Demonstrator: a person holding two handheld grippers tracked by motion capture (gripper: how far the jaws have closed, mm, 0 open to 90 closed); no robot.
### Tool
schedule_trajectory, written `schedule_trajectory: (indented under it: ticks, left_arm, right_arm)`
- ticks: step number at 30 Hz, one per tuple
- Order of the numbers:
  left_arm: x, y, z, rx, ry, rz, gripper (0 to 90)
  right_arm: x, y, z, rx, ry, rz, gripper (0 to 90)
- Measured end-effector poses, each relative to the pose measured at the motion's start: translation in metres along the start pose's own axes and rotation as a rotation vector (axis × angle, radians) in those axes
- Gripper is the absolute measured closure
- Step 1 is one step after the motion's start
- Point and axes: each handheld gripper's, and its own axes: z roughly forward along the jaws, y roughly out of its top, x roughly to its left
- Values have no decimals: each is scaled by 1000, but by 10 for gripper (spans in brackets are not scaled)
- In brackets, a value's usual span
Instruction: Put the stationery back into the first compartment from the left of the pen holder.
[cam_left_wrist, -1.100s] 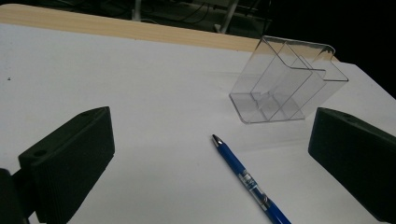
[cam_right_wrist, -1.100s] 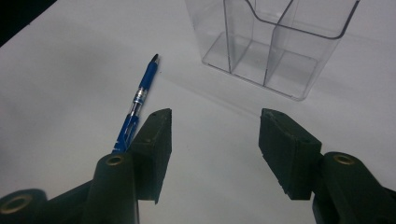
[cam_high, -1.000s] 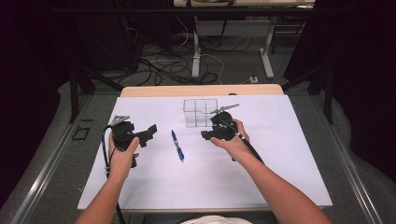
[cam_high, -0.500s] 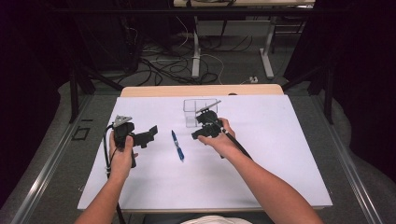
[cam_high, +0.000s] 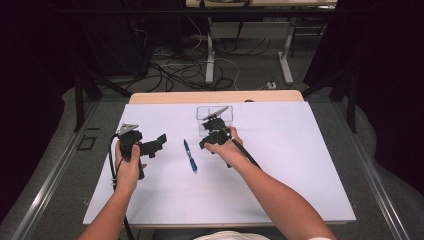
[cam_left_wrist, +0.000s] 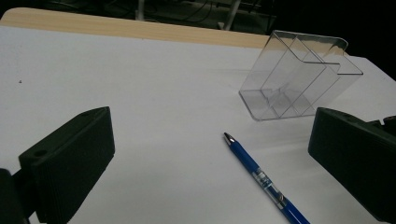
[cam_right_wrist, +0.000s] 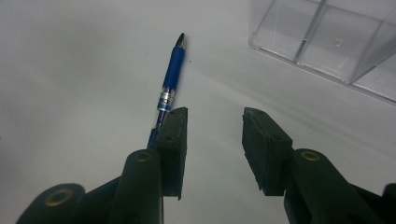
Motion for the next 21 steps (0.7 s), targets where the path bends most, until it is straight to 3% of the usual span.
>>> schedule_trajectory:
  ticks: [4, 19, 21]
  left_arm:
    - [0, 0, 0, 3, 0, -3, 2]
    - [3, -1, -1, 13, -3, -12, 2]
    - [3, -1, -1, 12, -3, -11, 2]
  right_arm:
    - [4, 3, 7, 24, 12, 31, 611]
    - [11, 6, 33, 62, 29, 53, 629]
    - [12, 7, 35, 91, 22, 62, 635]
